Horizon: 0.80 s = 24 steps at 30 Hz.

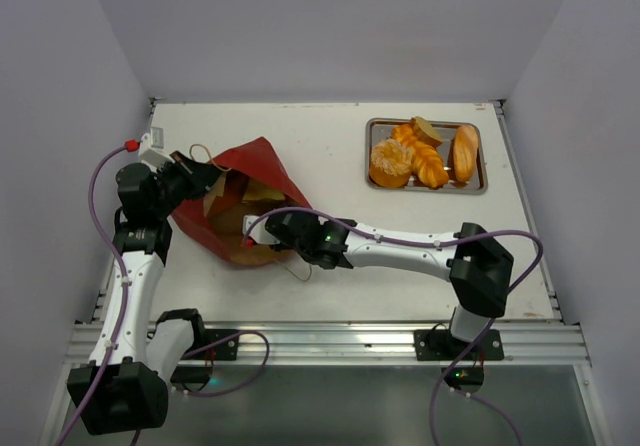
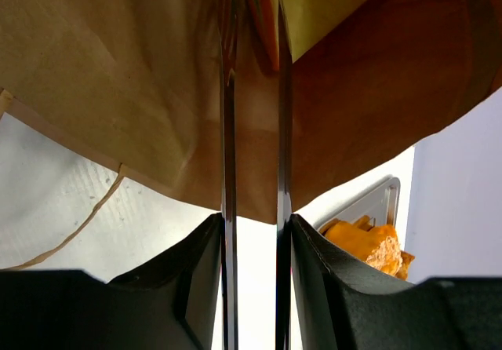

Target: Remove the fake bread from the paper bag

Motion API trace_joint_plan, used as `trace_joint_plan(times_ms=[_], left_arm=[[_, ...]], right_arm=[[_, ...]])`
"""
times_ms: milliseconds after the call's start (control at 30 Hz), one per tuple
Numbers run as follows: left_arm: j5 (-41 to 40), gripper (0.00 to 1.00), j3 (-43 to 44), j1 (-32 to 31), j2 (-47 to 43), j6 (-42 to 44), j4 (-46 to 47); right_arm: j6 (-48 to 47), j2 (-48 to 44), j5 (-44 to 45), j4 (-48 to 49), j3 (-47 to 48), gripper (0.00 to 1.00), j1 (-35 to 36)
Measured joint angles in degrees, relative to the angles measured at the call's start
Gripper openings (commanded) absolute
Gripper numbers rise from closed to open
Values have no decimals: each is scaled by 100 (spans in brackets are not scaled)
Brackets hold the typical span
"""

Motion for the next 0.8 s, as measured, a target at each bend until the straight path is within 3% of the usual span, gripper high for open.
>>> trace_joint_plan(times_ms=[600,800], left_arm=[[2,0,-4,0,-22,-2,0],[2,0,-4,0,-28,-2,0]], right_arm=[[-175,352,494,133,-7,39,0],[-247,496,684,173,-11,15,0]])
